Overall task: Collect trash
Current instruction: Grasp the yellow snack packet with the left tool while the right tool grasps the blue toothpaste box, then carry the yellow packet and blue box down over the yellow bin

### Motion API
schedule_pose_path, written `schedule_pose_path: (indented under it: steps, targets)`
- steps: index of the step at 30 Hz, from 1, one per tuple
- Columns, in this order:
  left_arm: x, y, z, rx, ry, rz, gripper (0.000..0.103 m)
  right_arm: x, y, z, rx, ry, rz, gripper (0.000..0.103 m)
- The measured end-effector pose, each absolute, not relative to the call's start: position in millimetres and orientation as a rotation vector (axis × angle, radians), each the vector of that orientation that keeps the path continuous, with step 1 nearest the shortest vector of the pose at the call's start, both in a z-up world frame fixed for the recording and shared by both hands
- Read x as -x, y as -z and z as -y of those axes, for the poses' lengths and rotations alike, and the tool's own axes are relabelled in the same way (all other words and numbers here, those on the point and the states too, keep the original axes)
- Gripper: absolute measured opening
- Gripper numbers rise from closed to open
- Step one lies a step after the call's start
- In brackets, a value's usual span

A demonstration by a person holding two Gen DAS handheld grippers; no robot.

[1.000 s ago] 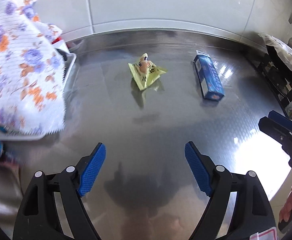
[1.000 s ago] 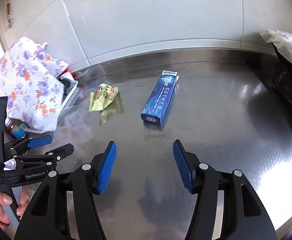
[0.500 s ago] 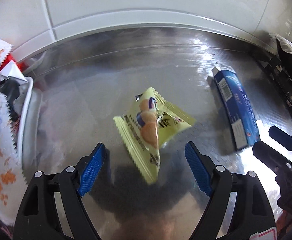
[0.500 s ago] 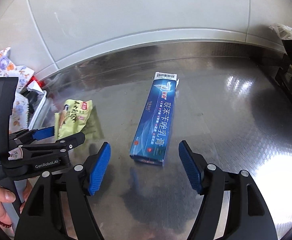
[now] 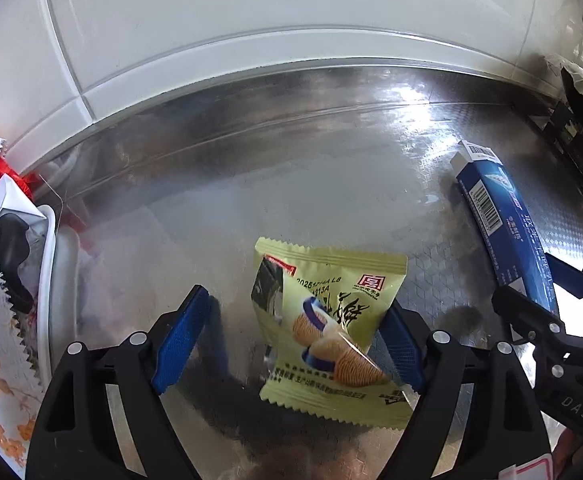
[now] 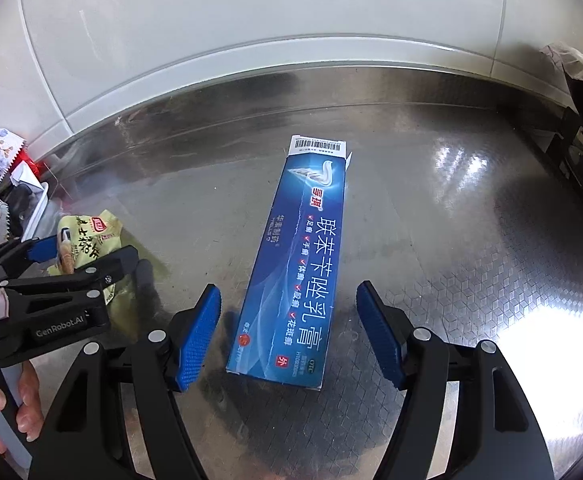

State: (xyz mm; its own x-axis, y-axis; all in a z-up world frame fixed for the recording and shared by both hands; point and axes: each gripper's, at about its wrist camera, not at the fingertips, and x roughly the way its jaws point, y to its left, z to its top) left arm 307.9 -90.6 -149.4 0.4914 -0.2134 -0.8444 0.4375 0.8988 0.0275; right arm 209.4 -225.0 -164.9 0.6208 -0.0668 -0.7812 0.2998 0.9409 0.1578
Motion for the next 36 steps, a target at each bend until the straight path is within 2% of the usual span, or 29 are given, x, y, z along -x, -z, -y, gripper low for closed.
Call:
schedule_pose_path:
  steps: [2,4,6,12,13,27,36]
  targets:
    - [-310.0,148.5,90.8,-0.250,0.398,-0.974,0.080,-208.7,166.5,224.6,-0.272,0.220,-0.874,0.067]
    - [-310.9,147.9,89.2,-0.248,0.399,-0.968,0.075,-209.3,166.5,221.5,-0.246,0.230,-0.869,0.052]
    - [-312.7,145.7,89.2,-0.246,0.399,-0.964,0.069,-209.4,166.3,221.1,-0.240,0.236,-0.865,0.044]
    - [-315.9,143.3,81.5,-0.231,0.389,-0.963,0.041,-206.3,165.2,218.6,-0.238,0.231,-0.863,0.042]
    - [-315.4,143.3,80.0,-0.221,0.393,-0.964,0.039,-205.2,164.8,217.9,-0.237,0.229,-0.864,0.042]
    - [-288.1,117.0,65.4,-0.180,0.385,-0.951,0.037,-166.9,125.5,209.2,-0.207,0.170,-0.819,0.042]
    - [-207.2,90.2,56.7,-0.151,0.322,-0.914,0.037,-94.7,101.0,209.3,-0.192,0.065,-0.789,0.042]
